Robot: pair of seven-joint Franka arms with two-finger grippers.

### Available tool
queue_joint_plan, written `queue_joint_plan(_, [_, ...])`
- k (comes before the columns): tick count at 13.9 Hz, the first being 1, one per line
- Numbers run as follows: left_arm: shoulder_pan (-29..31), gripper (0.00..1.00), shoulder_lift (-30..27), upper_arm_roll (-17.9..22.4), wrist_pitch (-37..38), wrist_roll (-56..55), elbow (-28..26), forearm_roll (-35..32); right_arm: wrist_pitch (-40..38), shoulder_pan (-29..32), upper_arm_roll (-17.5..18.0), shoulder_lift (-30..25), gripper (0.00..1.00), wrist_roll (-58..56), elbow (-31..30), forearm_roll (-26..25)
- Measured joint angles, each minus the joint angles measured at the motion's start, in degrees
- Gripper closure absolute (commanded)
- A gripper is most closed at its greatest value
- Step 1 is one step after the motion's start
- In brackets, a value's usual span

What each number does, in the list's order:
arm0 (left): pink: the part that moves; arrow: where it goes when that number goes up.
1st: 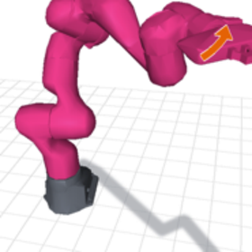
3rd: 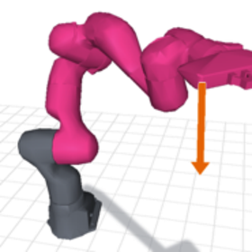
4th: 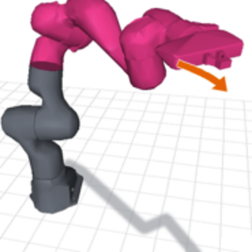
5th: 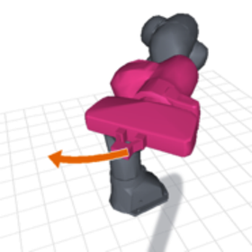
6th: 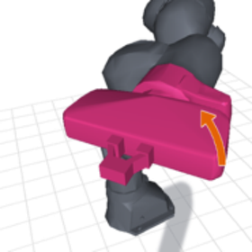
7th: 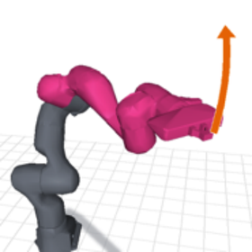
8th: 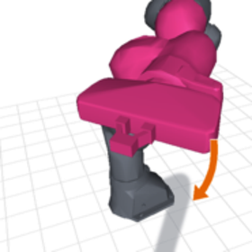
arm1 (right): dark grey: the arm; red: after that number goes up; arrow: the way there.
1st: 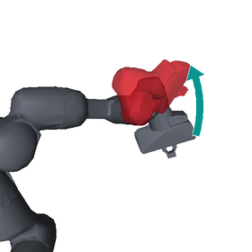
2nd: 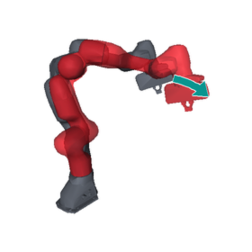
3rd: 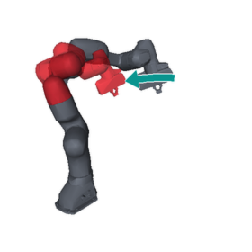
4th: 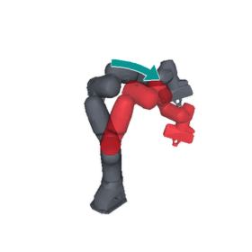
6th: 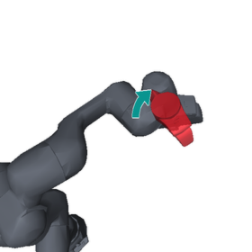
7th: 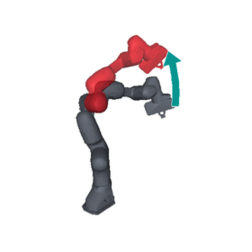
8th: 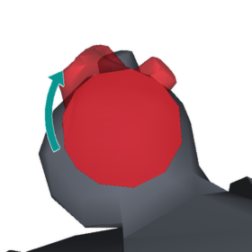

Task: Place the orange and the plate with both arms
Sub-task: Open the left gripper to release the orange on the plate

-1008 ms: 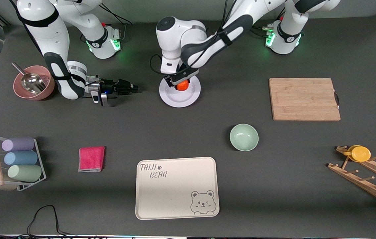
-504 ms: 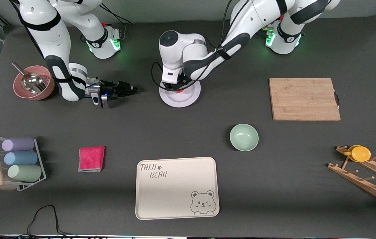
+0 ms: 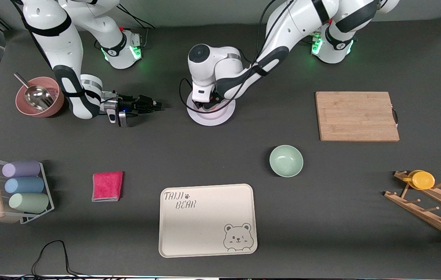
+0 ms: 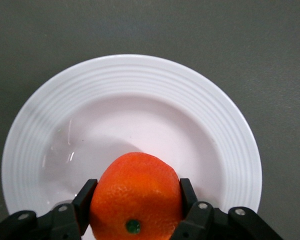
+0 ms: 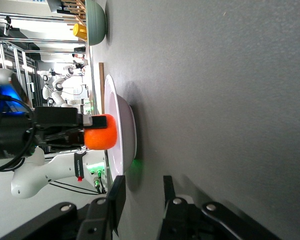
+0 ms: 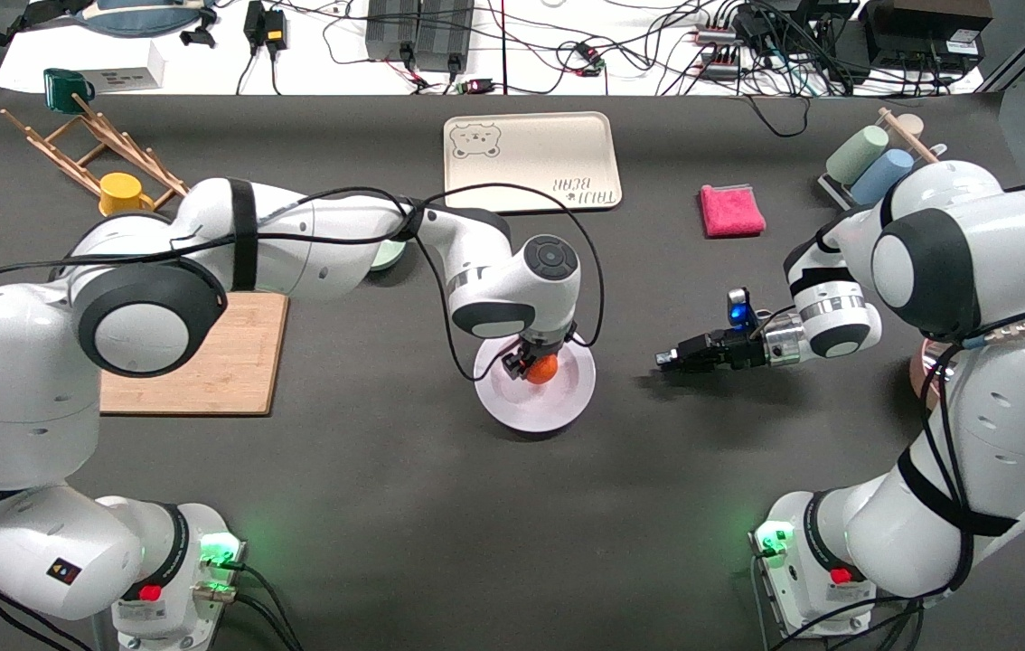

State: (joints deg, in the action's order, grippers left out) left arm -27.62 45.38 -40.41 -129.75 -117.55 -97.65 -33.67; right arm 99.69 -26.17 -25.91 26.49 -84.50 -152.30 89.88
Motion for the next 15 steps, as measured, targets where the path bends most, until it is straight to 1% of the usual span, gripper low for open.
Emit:
queue_joint_plan(1, [0.0, 0.6, 0.29, 0.18, -0.38, -0.06, 0.02, 0.0, 0.0, 0.0, 0.0, 0.02, 0.63, 0.0, 0.05, 0.0])
queue_joint_plan(2, [0.0, 0.09, 0.38, 0.29, -0.42, -0.06, 0.04, 0.0, 0.0, 0.0, 0.0, 0.04, 0.63, 0.0, 0.11, 0.0])
queue_joint_plan(3, [-0.01, 0.0, 0.38, 0.33, -0.42, -0.03, 0.04, -0.07, 0.0, 0.0, 0.0, 0.06, 0.63, 0.0, 0.15, 0.0])
queue_joint_plan(7, [-1.58, 0.0, 0.37, 1.56, -0.29, 0.67, 0.19, -1.56, 0.0, 0.0, 0.0, 0.11, 0.63, -0.01, 0.18, 0.0])
queue_joint_plan(9, [-1.56, 0.0, 0.04, 1.9, 1.41, 5.57, 1.38, -1.78, 0.0, 0.0, 0.0, 0.13, 0.63, -0.01, 0.19, 0.0])
queue_joint_plan(10, [-1.33, 0.0, -0.48, 2.15, 4.19, 9.23, 2.85, -1.77, 0.0, 0.0, 0.0, 0.13, 0.63, -0.01, 0.2, 0.0])
queue_joint_plan(13, [1.06, 0.0, -2.93, 2.13, 15.57, 21.78, 9.82, -1.42, 0.0, -0.03, 0.05, 0.27, 0.63, -0.02, 0.21, 1.69])
queue_joint_plan(15, [4.2, 0.0, -5.12, 1.59, 19.85, 30.87, 13.12, 0.43, -0.01, -0.08, 0.31, 0.6, 0.63, -0.17, 0.44, 2.74])
